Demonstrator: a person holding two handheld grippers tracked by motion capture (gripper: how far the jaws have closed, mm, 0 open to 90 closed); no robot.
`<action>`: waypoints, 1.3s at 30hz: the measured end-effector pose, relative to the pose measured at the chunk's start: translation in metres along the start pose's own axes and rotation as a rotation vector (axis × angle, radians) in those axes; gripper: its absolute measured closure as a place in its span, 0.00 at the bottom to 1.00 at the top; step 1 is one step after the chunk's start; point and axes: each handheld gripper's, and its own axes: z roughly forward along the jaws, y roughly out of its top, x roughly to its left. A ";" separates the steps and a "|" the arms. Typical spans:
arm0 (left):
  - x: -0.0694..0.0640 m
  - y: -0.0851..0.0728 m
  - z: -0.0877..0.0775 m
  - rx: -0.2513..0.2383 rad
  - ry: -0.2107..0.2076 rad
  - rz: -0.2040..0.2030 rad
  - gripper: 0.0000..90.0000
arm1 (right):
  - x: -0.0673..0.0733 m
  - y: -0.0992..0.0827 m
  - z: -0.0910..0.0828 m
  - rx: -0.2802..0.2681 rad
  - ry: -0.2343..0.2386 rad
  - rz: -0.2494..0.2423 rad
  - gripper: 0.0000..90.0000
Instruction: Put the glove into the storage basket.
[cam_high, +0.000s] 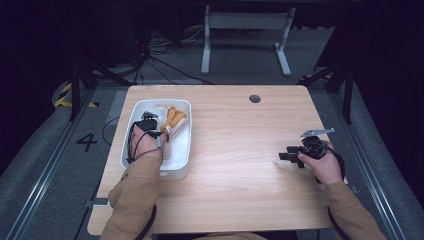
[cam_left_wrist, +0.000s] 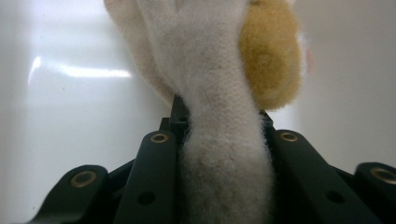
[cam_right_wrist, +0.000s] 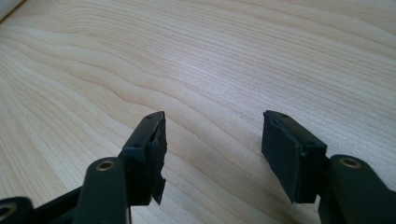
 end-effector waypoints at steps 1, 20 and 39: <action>0.000 -0.001 0.001 0.004 0.002 -0.003 0.80 | 0.000 0.000 0.000 -0.001 -0.001 0.000 0.45; 0.006 -0.013 0.002 0.019 0.033 0.001 0.77 | 0.001 -0.001 0.002 0.006 0.005 -0.001 0.45; -0.014 0.000 -0.025 -0.059 0.080 0.081 0.26 | -0.001 -0.002 0.002 0.005 0.001 -0.005 0.43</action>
